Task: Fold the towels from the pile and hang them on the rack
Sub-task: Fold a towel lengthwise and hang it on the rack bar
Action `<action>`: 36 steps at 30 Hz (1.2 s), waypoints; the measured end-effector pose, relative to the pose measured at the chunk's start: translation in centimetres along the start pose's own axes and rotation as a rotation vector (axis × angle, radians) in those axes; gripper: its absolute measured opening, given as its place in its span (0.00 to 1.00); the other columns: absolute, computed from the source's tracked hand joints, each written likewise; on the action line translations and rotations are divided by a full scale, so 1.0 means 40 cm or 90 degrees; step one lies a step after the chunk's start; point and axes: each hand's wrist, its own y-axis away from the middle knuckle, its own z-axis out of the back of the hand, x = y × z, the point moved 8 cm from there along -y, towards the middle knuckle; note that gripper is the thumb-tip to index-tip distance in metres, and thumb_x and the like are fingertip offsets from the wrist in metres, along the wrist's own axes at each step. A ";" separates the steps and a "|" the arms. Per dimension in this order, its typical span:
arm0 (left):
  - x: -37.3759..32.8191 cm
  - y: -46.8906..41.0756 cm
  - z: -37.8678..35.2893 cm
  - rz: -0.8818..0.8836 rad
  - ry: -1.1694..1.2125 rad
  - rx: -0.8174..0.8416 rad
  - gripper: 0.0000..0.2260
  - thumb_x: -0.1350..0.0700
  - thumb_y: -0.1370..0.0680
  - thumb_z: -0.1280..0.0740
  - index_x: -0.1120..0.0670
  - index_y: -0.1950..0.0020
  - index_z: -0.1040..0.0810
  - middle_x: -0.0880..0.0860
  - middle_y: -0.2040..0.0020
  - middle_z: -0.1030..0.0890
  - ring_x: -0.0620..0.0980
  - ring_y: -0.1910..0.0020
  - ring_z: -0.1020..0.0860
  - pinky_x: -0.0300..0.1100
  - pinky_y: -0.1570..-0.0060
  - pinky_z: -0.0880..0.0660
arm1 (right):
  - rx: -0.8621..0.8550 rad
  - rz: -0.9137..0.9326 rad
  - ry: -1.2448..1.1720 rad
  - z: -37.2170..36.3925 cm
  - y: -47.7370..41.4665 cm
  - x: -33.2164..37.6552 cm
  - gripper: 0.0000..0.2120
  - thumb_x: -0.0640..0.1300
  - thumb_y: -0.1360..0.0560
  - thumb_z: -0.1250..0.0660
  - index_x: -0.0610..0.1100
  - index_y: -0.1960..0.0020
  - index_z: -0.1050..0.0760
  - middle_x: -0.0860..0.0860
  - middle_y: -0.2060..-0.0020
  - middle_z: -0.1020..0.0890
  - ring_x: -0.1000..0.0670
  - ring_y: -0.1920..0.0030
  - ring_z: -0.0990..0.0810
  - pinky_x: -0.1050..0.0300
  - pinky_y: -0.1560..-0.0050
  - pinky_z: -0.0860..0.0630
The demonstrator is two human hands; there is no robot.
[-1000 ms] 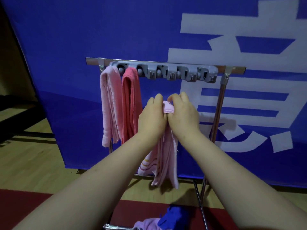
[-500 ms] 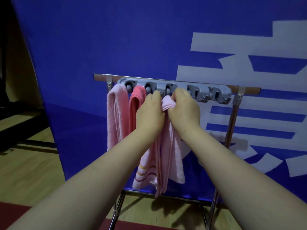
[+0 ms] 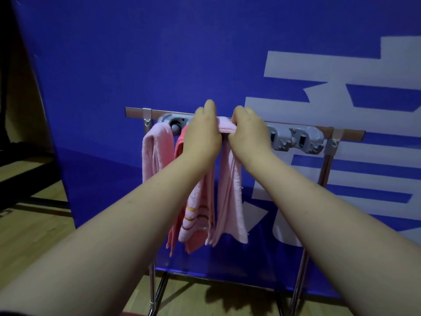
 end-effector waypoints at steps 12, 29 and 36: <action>0.056 0.030 -0.078 0.012 -0.063 0.069 0.09 0.63 0.25 0.40 0.58 0.46 0.30 0.59 0.47 0.25 0.60 0.52 0.25 0.47 0.64 0.38 | 0.088 -0.030 -0.032 -0.089 0.042 -0.031 0.16 0.30 0.30 0.41 0.42 0.44 0.29 0.43 0.47 0.24 0.38 0.51 0.23 0.49 0.58 0.26; 0.114 0.142 -0.133 0.088 -0.034 0.197 0.12 0.55 0.25 0.38 0.56 0.43 0.27 0.56 0.49 0.19 0.59 0.51 0.21 0.49 0.58 0.26 | 0.182 -0.112 0.033 -0.160 0.126 -0.068 0.19 0.39 0.27 0.38 0.41 0.37 0.35 0.42 0.46 0.22 0.38 0.48 0.22 0.52 0.59 0.33; 0.192 0.273 -0.212 0.164 -0.050 0.299 0.13 0.54 0.23 0.40 0.54 0.40 0.28 0.54 0.49 0.19 0.58 0.50 0.21 0.48 0.55 0.25 | 0.309 -0.202 0.041 -0.252 0.255 -0.107 0.12 0.47 0.25 0.35 0.44 0.42 0.27 0.45 0.50 0.19 0.41 0.51 0.20 0.54 0.59 0.28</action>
